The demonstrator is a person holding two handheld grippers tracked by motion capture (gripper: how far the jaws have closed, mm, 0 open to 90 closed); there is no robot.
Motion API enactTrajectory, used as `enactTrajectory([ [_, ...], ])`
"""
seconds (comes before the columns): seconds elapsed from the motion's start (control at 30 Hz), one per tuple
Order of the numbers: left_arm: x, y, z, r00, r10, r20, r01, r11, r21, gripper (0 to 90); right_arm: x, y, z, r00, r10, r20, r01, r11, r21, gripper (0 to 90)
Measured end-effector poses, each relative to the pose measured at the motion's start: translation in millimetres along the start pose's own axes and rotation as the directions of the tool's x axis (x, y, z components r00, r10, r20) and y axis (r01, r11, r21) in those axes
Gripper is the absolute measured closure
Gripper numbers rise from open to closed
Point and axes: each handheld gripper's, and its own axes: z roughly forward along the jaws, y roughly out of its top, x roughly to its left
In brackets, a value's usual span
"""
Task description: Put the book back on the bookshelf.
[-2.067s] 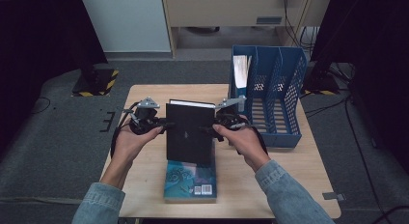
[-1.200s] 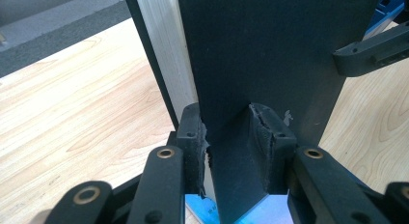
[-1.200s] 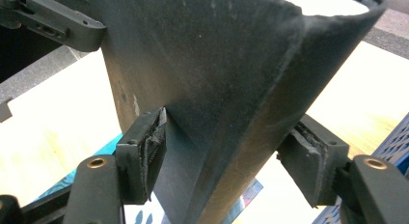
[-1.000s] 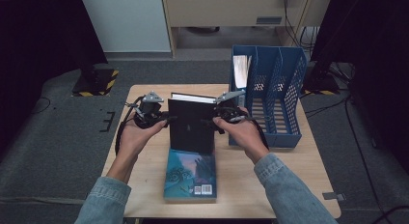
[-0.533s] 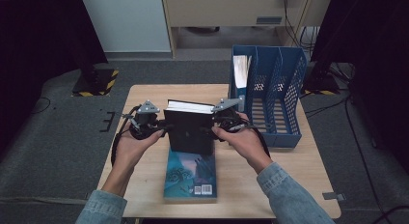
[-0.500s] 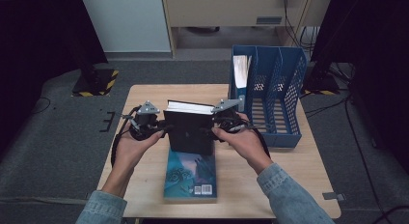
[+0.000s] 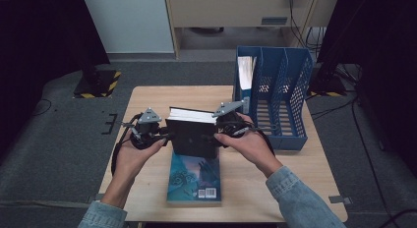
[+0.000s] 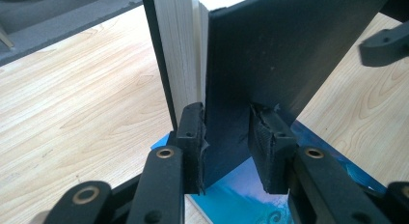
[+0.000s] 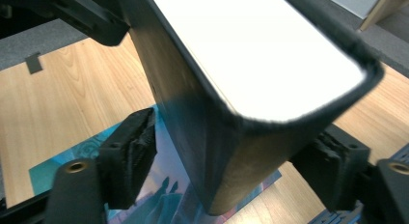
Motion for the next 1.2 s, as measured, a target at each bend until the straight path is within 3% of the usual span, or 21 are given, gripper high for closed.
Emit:
enactTrajectory([
  [0.2, 0.7, -4.0, 0.3, 0.9998, -0.018, 0.006, 0.018, 0.9995, -0.026, 66.5, 0.3, 10.7, -5.1, 0.9996, -0.018, -0.022, 0.018, 1.000, -0.003, 17.1],
  [0.37, 0.3, -5.3, 0.4, 0.9992, -0.041, 0.003, 0.041, 0.9982, -0.043, 65.0, 1.6, 19.1, -4.7, 0.9987, -0.043, -0.028, 0.043, 0.999, 0.019, 17.1],
  [0.5, -0.5, -8.0, 0.5, 0.9984, -0.055, -0.013, 0.055, 0.9966, -0.062, 61.8, 0.4, 20.6, -3.9, 0.9986, -0.051, -0.017, 0.051, 0.998, 0.029, 23.0],
  [0.77, 4.6, -12.5, 3.9, 0.9940, -0.109, -0.004, 0.108, 0.9899, -0.092, 61.3, -0.9, 20.1, -6.7, 0.9984, -0.054, -0.017, 0.055, 0.998, 0.028, 31.8],
  [1.0, 12.5, -7.4, 6.7, 0.9923, -0.122, -0.021, 0.120, 0.9897, -0.078, 61.6, 9.4, 20.8, -10.6, 0.9979, -0.059, -0.025, 0.061, 0.997, 0.048, 35.3],
  [1.2, 12.1, -6.8, 7.3, 0.9916, -0.125, -0.032, 0.122, 0.9894, -0.078, 61.5, 4.3, 21.5, -9.3, 0.9986, -0.043, -0.031, 0.044, 0.998, 0.040, 38.4],
])
